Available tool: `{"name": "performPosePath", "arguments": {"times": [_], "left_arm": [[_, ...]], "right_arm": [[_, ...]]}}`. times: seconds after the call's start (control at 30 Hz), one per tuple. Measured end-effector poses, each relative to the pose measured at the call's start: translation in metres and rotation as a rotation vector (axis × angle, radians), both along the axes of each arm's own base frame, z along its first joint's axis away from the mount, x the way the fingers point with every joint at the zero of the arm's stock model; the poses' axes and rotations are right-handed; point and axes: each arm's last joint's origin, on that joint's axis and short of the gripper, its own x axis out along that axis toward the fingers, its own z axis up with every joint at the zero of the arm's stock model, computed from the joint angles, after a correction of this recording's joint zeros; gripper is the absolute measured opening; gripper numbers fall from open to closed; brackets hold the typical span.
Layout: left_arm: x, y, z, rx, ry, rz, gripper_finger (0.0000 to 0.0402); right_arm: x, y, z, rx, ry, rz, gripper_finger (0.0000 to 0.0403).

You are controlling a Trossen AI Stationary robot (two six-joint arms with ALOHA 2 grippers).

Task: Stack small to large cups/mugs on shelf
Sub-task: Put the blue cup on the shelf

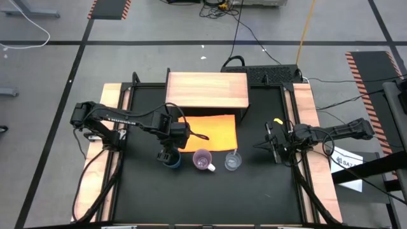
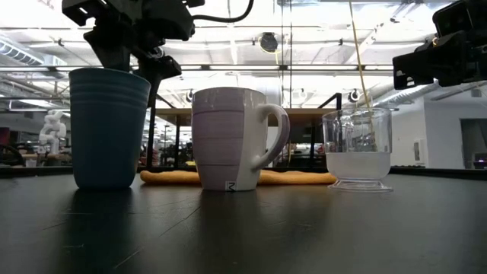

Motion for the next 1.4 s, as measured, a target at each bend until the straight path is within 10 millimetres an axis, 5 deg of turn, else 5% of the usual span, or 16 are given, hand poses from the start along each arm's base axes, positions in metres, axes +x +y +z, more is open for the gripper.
{"name": "performPosePath", "arguments": {"times": [0.4, 0.9, 1.4], "left_arm": [[0.0001, 0.0005, -0.0001, 0.018, -0.001, 0.003, 0.0246], [0.0001, 0.0006, -0.0001, 0.020, -0.002, -0.001, 0.0098], [0.0001, 0.0003, -0.0001, 0.023, -0.006, -0.022, 0.0090]], "right_arm": [[0.0000, 0.0000, 0.0000, 0.000, 0.000, 0.000, 0.0000], [0.0000, 0.0000, 0.0000, 0.000, 0.000, 0.000, 0.0000], [0.0000, 0.0000, 0.0000, 0.000, 0.000, 0.000, 0.0000]]}}
